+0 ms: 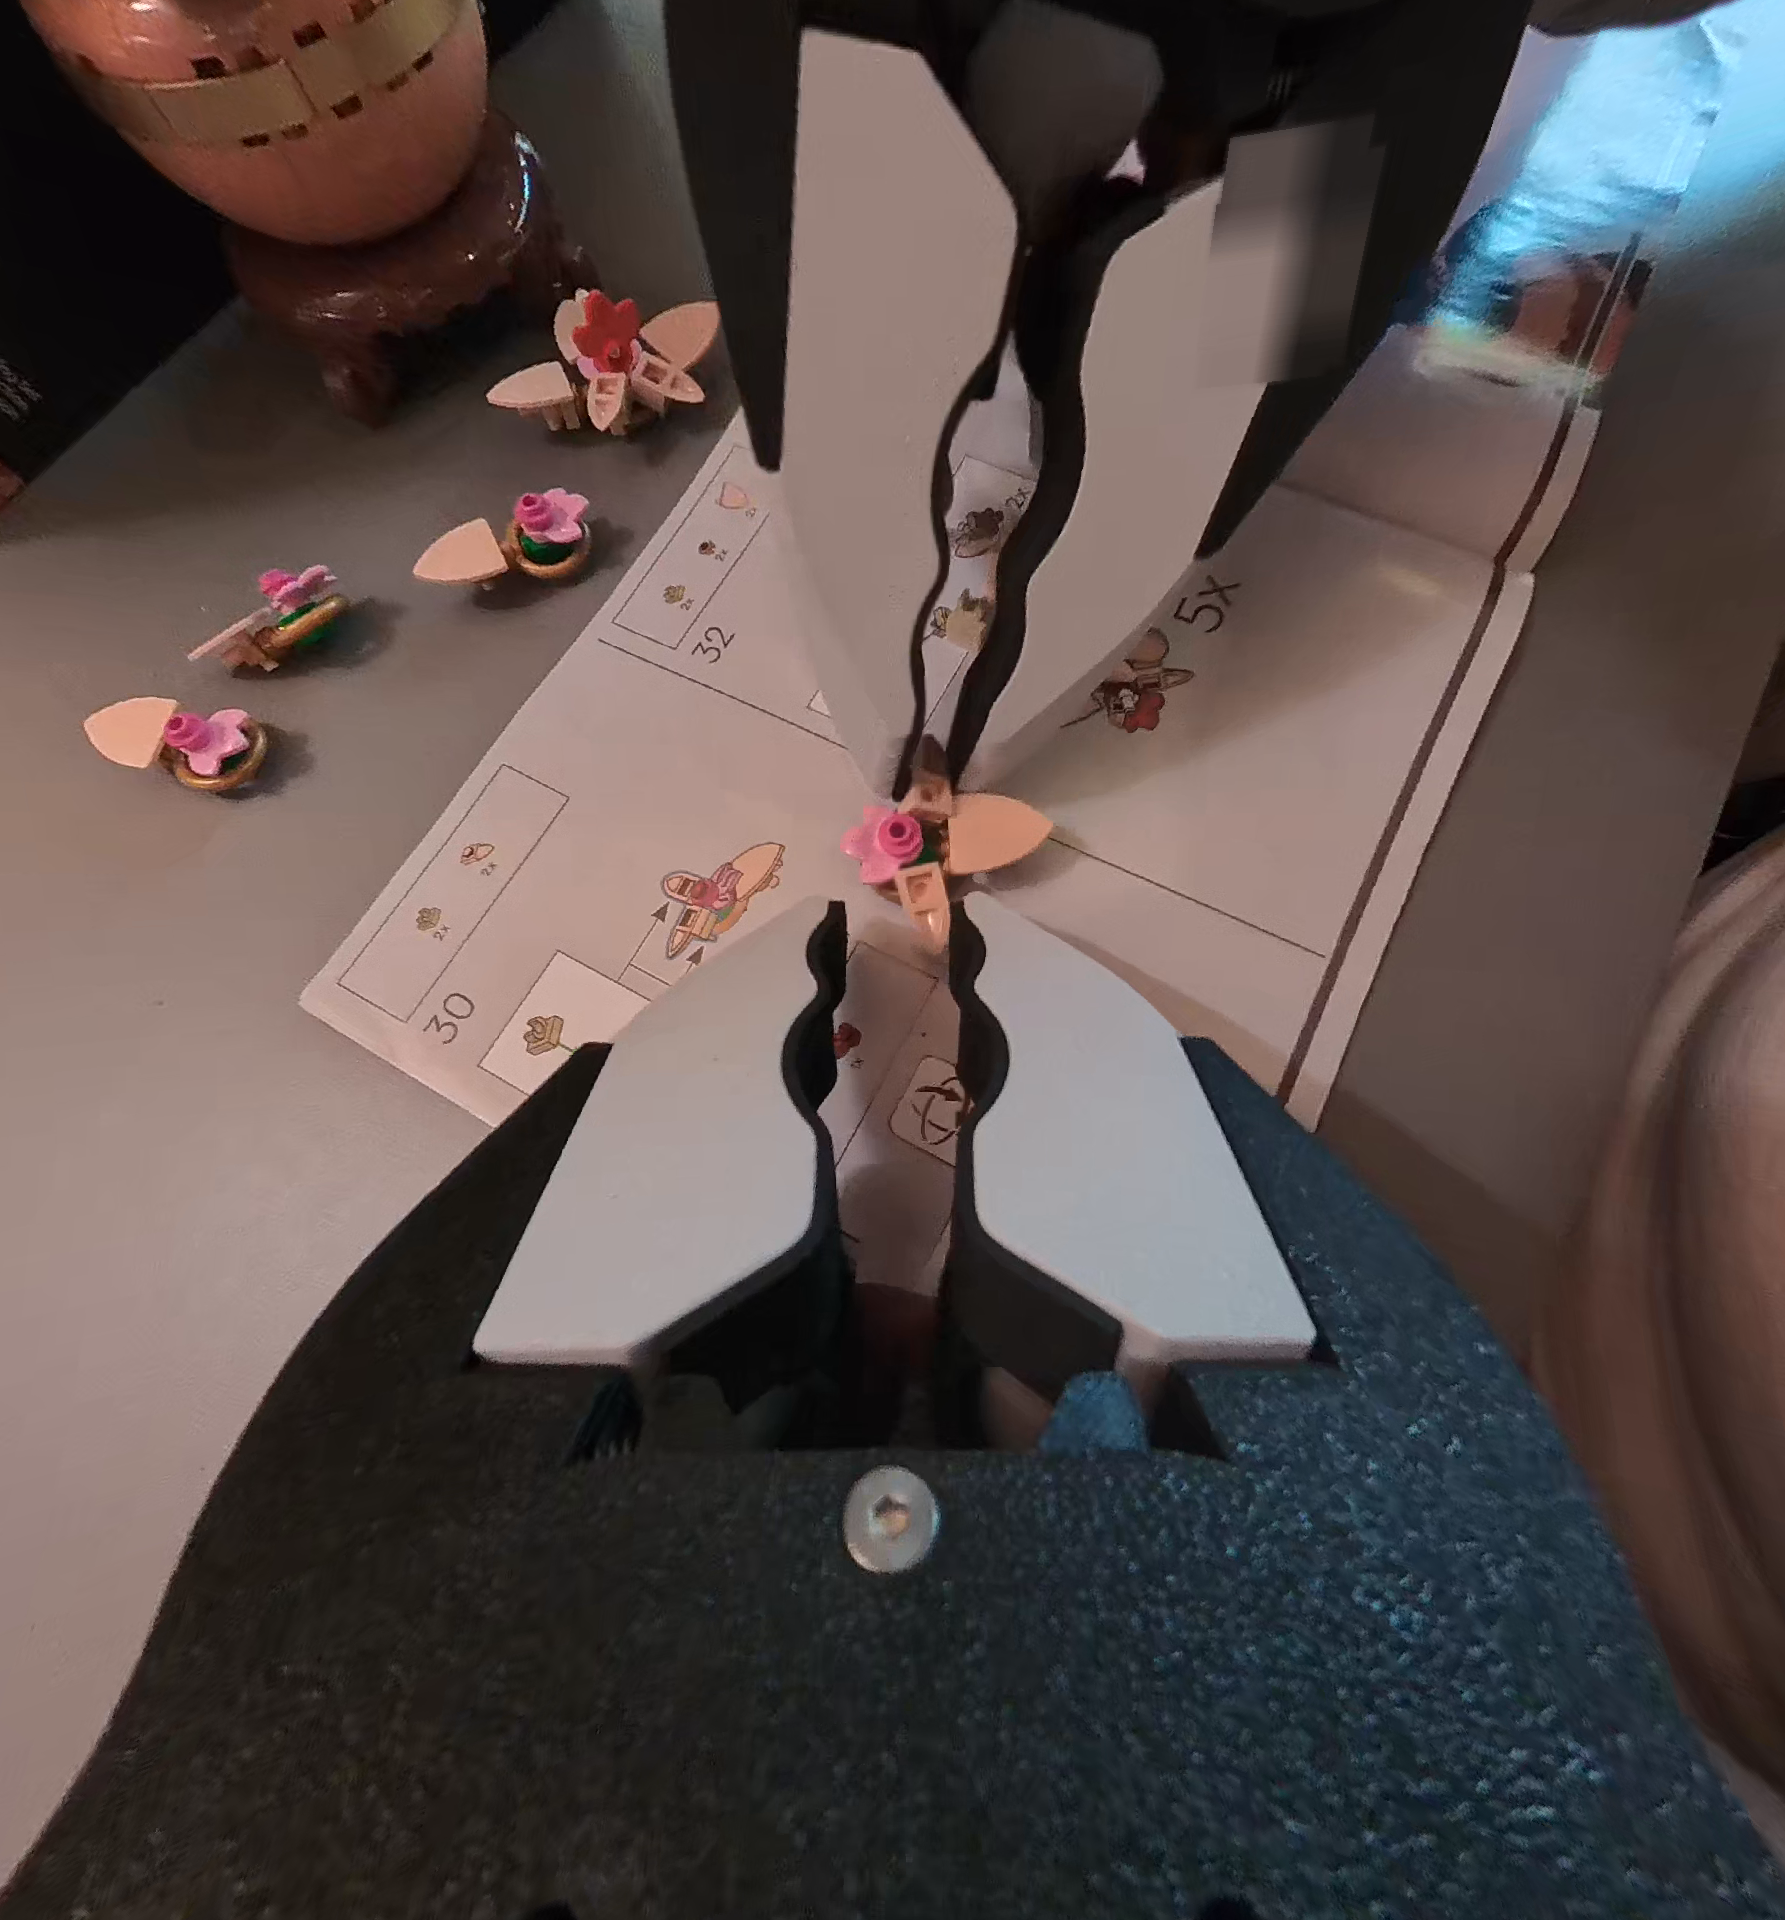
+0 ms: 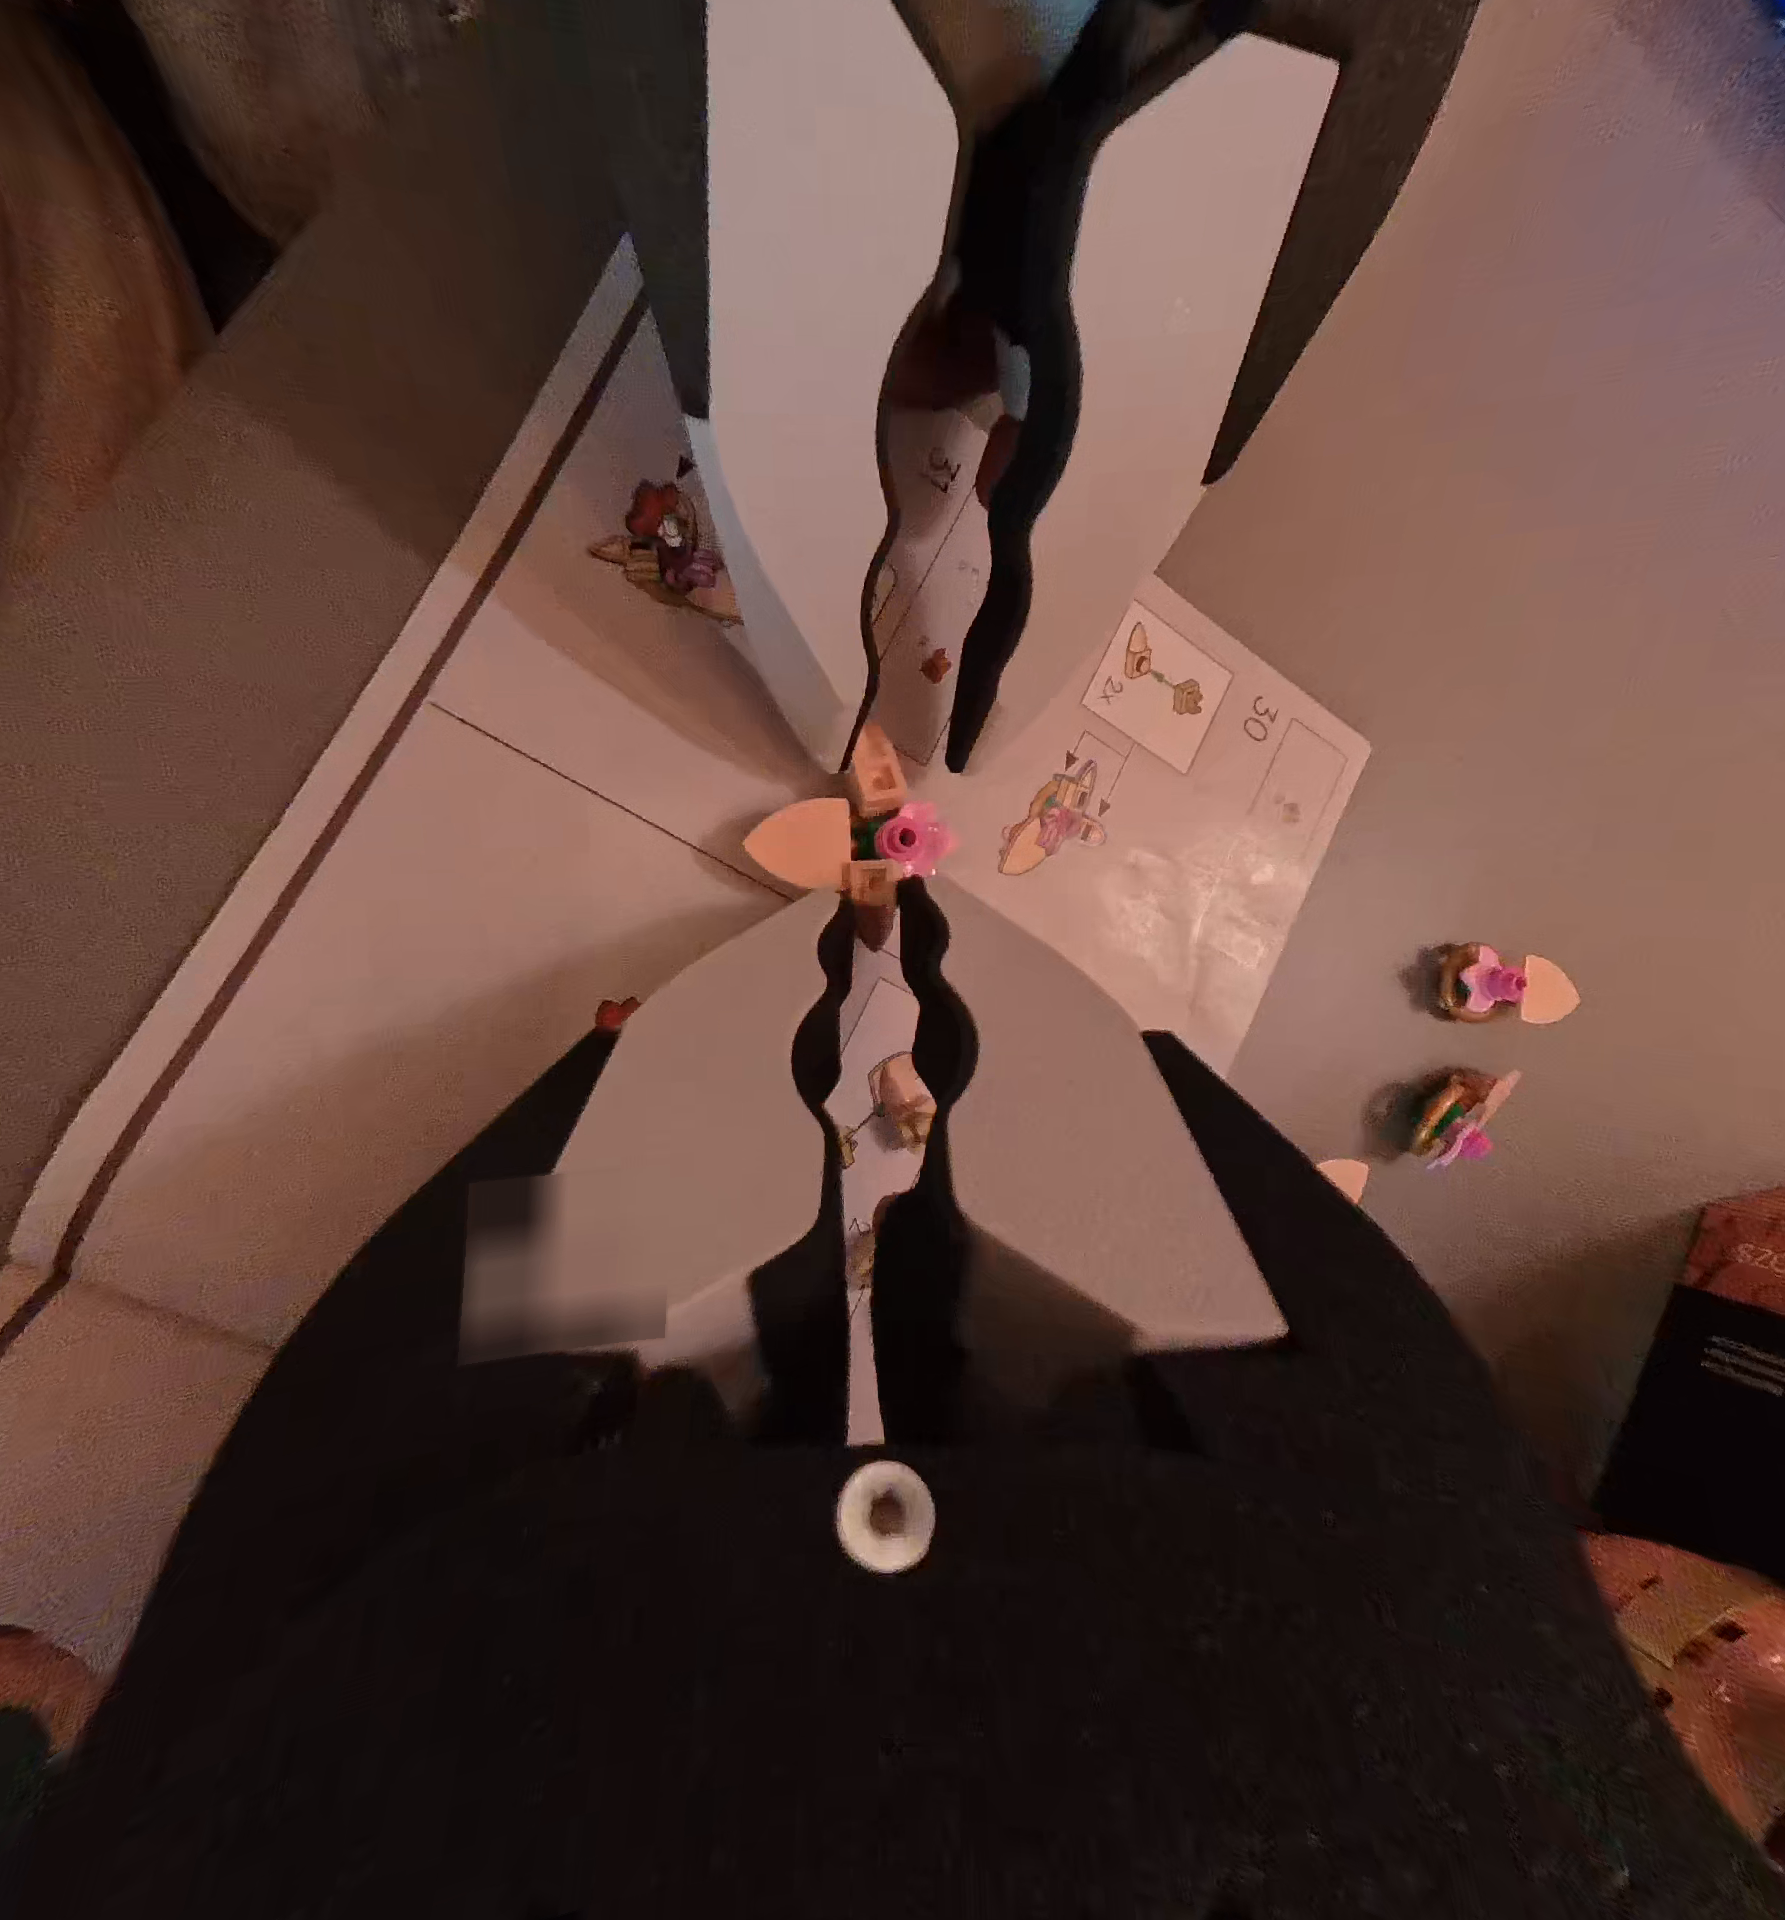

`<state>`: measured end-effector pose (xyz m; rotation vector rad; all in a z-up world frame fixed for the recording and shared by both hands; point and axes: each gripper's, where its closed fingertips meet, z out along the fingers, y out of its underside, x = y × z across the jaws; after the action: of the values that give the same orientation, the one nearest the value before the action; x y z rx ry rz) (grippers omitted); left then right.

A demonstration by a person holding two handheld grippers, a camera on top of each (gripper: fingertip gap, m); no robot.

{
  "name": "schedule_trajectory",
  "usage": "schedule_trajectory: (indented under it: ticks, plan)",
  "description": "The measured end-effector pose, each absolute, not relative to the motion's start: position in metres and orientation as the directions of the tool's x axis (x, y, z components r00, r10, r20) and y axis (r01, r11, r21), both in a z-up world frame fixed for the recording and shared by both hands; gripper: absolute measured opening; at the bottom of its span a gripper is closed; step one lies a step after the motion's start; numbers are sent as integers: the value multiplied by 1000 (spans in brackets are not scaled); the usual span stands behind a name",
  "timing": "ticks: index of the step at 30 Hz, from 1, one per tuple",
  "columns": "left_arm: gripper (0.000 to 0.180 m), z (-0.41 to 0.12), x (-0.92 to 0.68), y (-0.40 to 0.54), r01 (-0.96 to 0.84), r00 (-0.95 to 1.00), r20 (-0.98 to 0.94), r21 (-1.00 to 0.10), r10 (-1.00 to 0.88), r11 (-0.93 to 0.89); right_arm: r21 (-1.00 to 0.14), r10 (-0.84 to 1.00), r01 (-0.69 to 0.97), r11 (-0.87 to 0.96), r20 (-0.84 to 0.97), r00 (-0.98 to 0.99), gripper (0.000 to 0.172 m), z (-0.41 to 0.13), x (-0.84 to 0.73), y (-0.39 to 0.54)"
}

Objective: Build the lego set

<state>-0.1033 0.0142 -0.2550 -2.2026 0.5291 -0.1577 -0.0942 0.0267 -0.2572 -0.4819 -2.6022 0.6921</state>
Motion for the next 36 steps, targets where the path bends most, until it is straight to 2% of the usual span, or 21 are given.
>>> schedule_trajectory:
  ticks: [6,9,13,25,36]
  plan:
    - [23,-244,-109,17,-250,927,-46,-815,-371,-523,-579,516,294,761,265,-815,7,-254,-95,28]
    - [23,-243,-108,19,-223,939,-35,-819,-342,-529,-556,552,326,765,304,-777,6,-253,-96,30]
    - [25,-243,-108,17,-234,937,-39,-809,-347,-539,-506,561,347,790,366,-743,7,-255,-93,26]
    - [28,-246,-102,9,-272,925,-53,-782,-375,-561,-503,668,469,726,353,-655,7,-256,-89,21]
    - [29,-242,-110,9,-266,931,-68,-802,-360,-535,-521,728,523,674,350,-590,7,-256,-85,20]
